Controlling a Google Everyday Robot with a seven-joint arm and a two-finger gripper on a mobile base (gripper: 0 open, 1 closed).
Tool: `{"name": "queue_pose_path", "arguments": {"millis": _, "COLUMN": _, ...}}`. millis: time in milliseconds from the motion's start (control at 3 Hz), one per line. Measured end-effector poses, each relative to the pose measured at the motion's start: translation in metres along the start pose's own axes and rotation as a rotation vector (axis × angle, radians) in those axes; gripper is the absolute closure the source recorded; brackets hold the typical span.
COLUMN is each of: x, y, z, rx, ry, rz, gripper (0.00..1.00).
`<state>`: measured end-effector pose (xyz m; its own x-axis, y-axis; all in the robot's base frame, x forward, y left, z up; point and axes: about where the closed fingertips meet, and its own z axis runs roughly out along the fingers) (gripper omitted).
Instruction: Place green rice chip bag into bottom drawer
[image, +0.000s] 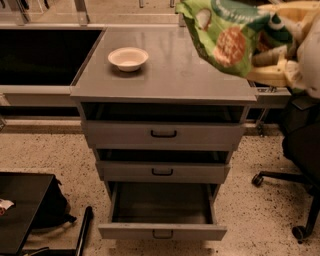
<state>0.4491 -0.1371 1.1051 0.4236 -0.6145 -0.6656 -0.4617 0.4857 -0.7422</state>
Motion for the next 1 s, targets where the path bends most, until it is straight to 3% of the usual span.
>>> {"name": "queue_pose_path", "arguments": {"millis": 333, "x": 0.057, "y": 0.021, "z": 0.004, "rx": 0.056, "ry": 0.042, "rz": 0.032, "gripper": 1.0}}
{"name": "queue_pose_path", "arguments": {"millis": 667, "x": 0.094, "y": 0.037, "z": 0.005, "rx": 0.081, "ry": 0.088, "rz": 0.009, "gripper": 1.0}}
{"name": "queue_pose_path", "arguments": {"millis": 1000, "x": 0.094, "y": 0.037, "z": 0.005, "rx": 0.081, "ry": 0.088, "rz": 0.009, "gripper": 1.0}}
